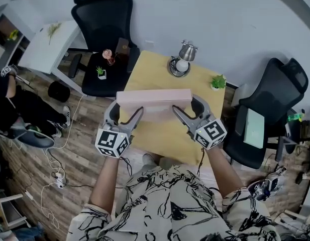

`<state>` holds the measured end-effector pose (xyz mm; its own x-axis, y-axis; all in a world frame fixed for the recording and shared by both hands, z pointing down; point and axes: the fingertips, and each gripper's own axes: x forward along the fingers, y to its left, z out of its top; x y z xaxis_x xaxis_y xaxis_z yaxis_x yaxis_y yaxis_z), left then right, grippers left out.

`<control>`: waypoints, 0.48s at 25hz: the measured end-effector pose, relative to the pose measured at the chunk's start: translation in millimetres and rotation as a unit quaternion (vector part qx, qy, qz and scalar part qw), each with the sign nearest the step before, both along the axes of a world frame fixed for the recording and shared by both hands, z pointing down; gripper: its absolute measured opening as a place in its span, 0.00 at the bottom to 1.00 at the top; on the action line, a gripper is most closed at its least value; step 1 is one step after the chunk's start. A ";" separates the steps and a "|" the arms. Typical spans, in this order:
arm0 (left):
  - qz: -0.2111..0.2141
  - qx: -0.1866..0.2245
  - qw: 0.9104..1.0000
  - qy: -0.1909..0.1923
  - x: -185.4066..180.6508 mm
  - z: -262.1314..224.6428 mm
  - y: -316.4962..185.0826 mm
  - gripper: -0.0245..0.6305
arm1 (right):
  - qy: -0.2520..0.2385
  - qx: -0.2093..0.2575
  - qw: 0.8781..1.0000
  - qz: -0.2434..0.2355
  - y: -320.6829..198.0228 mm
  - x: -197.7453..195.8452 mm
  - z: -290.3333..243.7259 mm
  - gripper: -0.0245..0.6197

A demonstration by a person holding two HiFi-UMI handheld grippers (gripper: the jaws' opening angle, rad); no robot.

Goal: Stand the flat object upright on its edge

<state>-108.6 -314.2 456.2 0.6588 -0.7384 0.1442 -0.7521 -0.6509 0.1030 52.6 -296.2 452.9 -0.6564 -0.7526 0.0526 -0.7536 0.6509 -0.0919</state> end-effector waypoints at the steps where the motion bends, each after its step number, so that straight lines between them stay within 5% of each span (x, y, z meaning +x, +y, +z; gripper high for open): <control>1: 0.001 0.002 1.000 0.000 0.6 1.8 0.6 0.58 | 0.002 0.003 1.000 -0.001 0.5 0.5 1.7 0.46; 12: 0.005 0.007 1.000 0.003 2.2 18.3 -1.4 0.58 | 0.021 0.018 1.000 -0.012 -2.5 0.9 15.8 0.47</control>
